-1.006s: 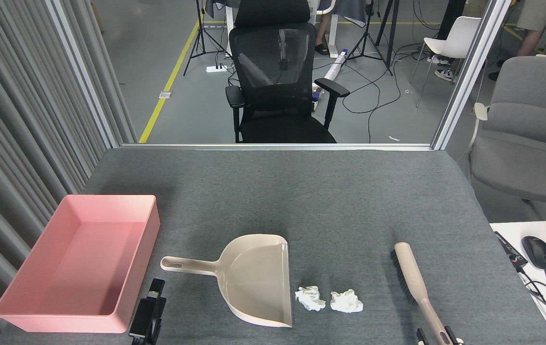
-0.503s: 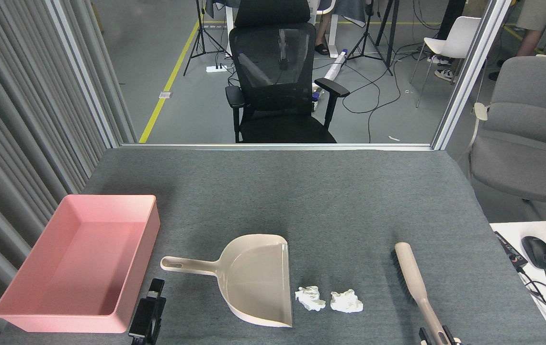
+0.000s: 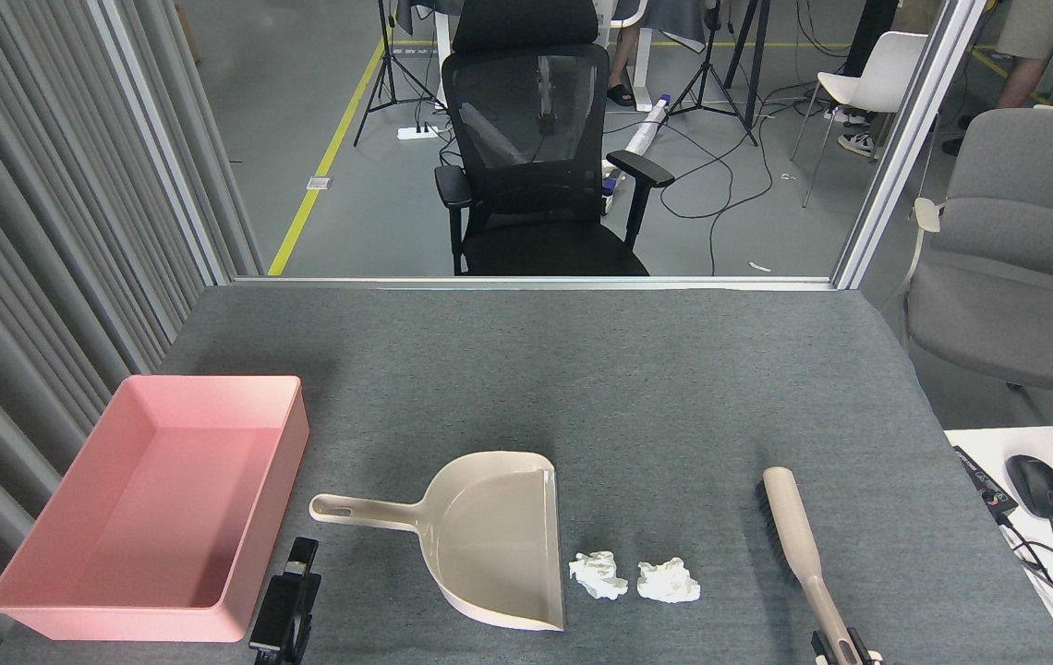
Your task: Sweep and dump garbage into bin
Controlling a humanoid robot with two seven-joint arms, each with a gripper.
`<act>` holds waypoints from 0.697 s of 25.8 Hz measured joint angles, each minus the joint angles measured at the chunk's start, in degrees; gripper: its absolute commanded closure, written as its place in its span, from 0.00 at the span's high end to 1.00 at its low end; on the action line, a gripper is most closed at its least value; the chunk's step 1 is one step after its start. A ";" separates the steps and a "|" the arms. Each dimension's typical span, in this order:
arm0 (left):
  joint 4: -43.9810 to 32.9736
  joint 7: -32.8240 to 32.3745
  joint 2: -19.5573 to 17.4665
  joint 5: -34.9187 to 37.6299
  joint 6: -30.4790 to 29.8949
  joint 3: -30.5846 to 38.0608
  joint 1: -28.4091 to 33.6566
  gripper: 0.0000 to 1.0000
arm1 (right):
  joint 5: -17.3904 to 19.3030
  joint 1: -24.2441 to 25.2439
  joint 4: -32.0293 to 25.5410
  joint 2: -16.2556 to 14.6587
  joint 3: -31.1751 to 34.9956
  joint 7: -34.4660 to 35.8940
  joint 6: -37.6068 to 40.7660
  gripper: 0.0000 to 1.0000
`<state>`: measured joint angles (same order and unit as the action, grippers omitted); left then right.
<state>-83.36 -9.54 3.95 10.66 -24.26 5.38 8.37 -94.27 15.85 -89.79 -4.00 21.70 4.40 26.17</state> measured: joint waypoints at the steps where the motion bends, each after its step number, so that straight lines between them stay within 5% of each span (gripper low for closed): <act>1: 0.00 0.00 0.00 0.05 0.00 -0.07 0.00 0.99 | -0.01 0.02 0.00 0.00 0.00 0.23 0.24 0.36; 11: 0.06 -0.13 0.00 0.49 0.05 -0.37 0.02 0.99 | -0.03 0.18 -0.01 0.14 0.00 1.69 0.96 0.16; 18: 0.58 -0.04 0.06 0.44 0.08 -0.90 -0.18 0.99 | -0.01 0.41 -0.03 0.09 0.01 3.52 1.10 0.12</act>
<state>-82.79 -9.57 4.01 11.09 -24.17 4.48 8.19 -94.28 16.25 -89.82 -3.91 21.71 7.92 27.27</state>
